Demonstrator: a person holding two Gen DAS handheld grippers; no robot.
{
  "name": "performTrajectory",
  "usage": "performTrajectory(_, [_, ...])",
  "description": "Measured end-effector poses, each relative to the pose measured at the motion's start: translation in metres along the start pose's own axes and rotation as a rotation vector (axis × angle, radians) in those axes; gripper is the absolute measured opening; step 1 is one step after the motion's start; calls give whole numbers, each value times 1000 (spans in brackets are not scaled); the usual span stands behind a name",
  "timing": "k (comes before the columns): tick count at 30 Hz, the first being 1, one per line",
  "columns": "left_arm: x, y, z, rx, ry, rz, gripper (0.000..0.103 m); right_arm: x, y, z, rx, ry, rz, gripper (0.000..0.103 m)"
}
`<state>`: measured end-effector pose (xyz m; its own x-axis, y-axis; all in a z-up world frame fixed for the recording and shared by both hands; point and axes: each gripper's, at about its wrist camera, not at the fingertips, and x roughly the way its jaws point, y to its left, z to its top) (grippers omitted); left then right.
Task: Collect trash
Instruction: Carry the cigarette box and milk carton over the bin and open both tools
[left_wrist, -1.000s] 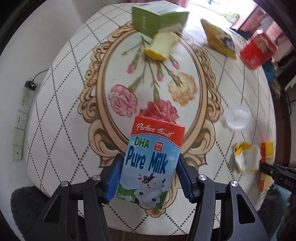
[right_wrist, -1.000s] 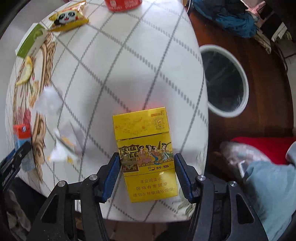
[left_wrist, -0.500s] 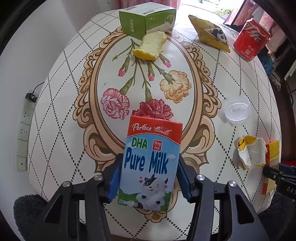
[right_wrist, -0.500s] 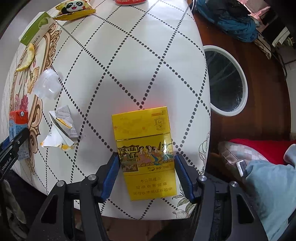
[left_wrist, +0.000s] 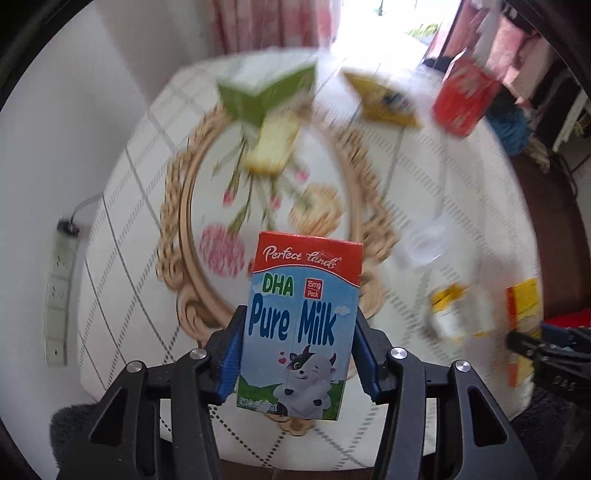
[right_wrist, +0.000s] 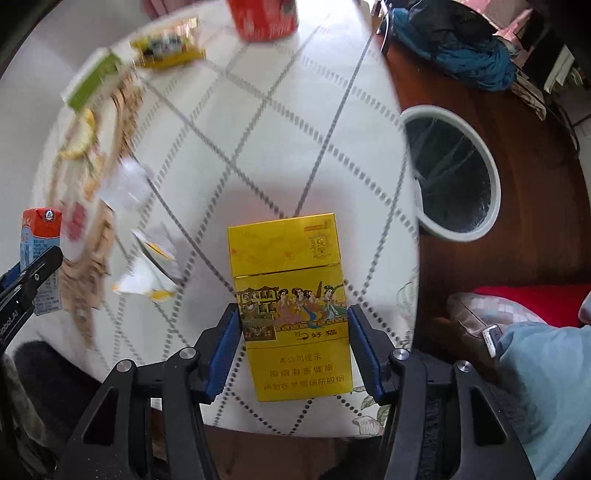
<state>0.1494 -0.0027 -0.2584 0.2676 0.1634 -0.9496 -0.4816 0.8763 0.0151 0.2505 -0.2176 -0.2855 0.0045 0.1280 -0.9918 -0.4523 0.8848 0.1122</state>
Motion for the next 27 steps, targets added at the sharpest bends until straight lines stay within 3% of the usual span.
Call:
performTrajectory(6, [-60,-69,43,73,-111,-131,49,-67,-54,17,98,-148,74,59])
performTrajectory(12, [-75,-174,95,184,-115,-305,49,-99,-166,43,255,-218,49,59])
performTrajectory(15, [-49,-238,122,247,-56,-372,49,-84,-228,60,353,-193,38,59])
performTrajectory(19, [17,-309,155,297,101,-443,49,-47,-285,83,444,-149,65,59])
performTrajectory(24, [82,-368,188,320,250,-430,51,-2,-323,113,510,-109,79,59])
performTrajectory(25, [85,-374,192,317,261,-430,57,5,-328,117,518,-104,84,59])
performTrajectory(26, [91,-379,198,313,271,-431,76,12,-332,120,526,-99,90,60])
performTrajectory(27, [97,-382,202,308,281,-434,87,20,-339,122,541,-93,112,60])
